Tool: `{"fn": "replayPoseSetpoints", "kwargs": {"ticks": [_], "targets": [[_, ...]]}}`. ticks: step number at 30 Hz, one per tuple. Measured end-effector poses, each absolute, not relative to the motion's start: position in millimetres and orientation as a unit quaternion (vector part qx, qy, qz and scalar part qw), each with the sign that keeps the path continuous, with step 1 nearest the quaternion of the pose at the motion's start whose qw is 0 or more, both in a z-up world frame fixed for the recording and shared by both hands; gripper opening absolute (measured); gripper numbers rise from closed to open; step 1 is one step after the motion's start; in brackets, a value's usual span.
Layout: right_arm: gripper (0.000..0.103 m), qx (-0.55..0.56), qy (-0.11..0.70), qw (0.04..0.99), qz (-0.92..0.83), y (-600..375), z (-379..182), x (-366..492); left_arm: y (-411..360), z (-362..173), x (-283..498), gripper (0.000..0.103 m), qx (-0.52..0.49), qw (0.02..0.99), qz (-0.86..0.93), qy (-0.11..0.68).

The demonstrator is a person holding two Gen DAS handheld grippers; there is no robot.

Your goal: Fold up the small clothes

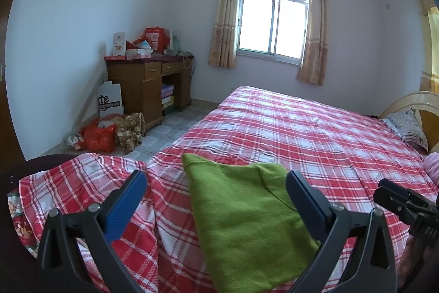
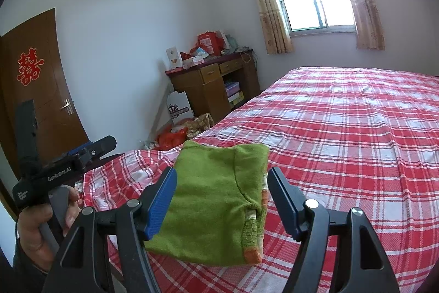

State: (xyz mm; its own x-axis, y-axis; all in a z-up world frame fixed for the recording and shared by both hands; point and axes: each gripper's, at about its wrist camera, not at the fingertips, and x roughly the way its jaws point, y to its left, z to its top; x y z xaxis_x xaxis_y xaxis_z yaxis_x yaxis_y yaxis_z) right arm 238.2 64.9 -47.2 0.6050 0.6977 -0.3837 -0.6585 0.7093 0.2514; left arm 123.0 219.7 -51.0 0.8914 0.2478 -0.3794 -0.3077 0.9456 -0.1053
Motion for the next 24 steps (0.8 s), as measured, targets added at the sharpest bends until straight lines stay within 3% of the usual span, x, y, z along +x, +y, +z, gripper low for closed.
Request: {"fn": "replayPoseSetpoints", "kwargs": {"ticks": [24], "targets": [[0.07, 0.045, 0.212, 0.9, 0.377, 58.9, -39.2, 233.0, 212.2, -45.0, 120.1, 0.103, -0.066, 0.972, 0.147, 0.174]]}}
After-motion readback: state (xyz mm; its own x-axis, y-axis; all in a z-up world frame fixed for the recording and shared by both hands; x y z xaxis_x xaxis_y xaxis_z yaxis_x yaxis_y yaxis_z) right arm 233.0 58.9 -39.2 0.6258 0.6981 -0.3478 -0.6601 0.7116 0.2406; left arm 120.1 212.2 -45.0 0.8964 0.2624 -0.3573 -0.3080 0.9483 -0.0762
